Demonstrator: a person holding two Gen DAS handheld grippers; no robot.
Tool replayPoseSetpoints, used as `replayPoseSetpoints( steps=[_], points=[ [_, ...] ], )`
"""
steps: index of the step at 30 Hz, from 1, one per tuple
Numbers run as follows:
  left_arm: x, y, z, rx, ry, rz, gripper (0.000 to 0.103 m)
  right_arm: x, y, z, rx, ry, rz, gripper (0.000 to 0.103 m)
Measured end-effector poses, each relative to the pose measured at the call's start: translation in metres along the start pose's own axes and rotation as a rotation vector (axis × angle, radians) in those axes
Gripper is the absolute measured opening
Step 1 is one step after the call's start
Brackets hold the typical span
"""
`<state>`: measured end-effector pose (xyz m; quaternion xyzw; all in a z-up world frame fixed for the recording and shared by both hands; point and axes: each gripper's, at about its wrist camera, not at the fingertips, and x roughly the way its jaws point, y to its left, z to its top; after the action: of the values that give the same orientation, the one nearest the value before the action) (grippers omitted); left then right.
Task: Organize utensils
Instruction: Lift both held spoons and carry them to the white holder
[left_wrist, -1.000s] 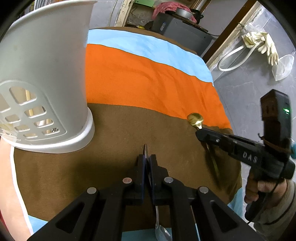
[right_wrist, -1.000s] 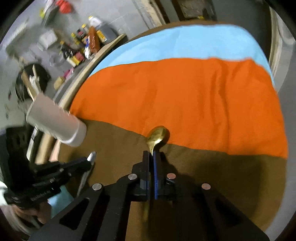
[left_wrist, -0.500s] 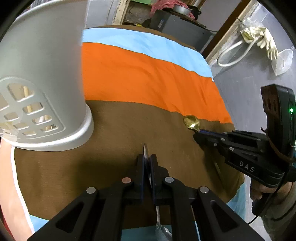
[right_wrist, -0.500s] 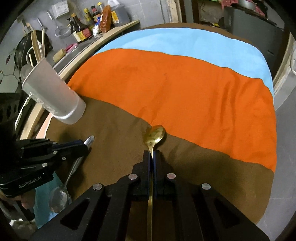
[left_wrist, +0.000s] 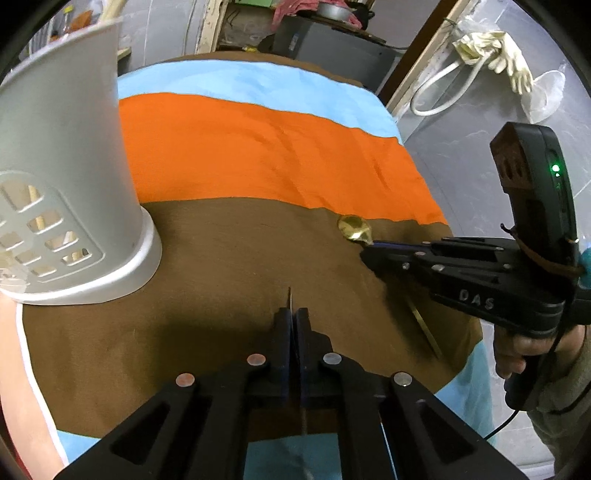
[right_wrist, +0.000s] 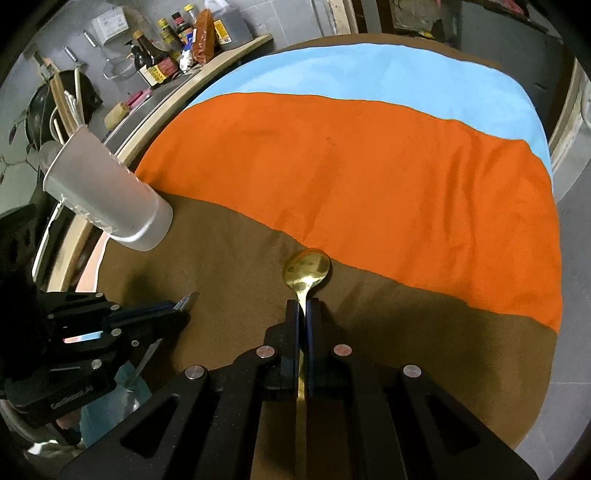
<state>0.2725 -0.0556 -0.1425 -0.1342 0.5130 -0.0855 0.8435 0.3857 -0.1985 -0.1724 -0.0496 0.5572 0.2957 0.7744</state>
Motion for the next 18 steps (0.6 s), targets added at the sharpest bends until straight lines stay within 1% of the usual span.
replayPoseSetpoints(
  steps=[3,6,8,9,10,11,13,16,18],
  points=[
    [-0.013,0.001,-0.003,0.006,-0.05,0.005,0.002,-0.003,0.009,-0.006,-0.029,-0.012,-0.032,0.004],
    [-0.031,0.006,-0.005,-0.014,-0.11,0.0,0.002,-0.015,0.009,-0.014,0.016,-0.047,-0.033,0.004],
    [-0.043,0.011,-0.006,-0.037,-0.148,-0.004,0.002,-0.026,0.008,-0.021,0.09,-0.112,0.009,0.004],
    [-0.048,0.014,-0.006,-0.047,-0.166,-0.006,0.002,-0.031,0.009,-0.024,0.109,-0.139,0.016,0.004],
    [-0.053,0.017,-0.007,-0.056,-0.183,-0.008,0.002,-0.034,0.01,-0.027,0.114,-0.154,0.011,0.004],
    [-0.058,0.019,-0.007,-0.064,-0.198,-0.011,0.002,-0.04,0.015,-0.029,0.117,-0.184,0.0,0.004],
    [-0.068,0.024,-0.007,-0.073,-0.229,-0.022,0.002,-0.05,0.022,-0.032,0.123,-0.25,0.006,0.004],
    [-0.083,0.029,-0.006,-0.074,-0.274,-0.038,0.002,-0.063,0.031,-0.035,0.118,-0.327,-0.015,0.004],
    [-0.091,0.033,-0.007,-0.072,-0.3,-0.046,0.002,-0.071,0.038,-0.036,0.122,-0.395,-0.018,0.004]
  ],
)
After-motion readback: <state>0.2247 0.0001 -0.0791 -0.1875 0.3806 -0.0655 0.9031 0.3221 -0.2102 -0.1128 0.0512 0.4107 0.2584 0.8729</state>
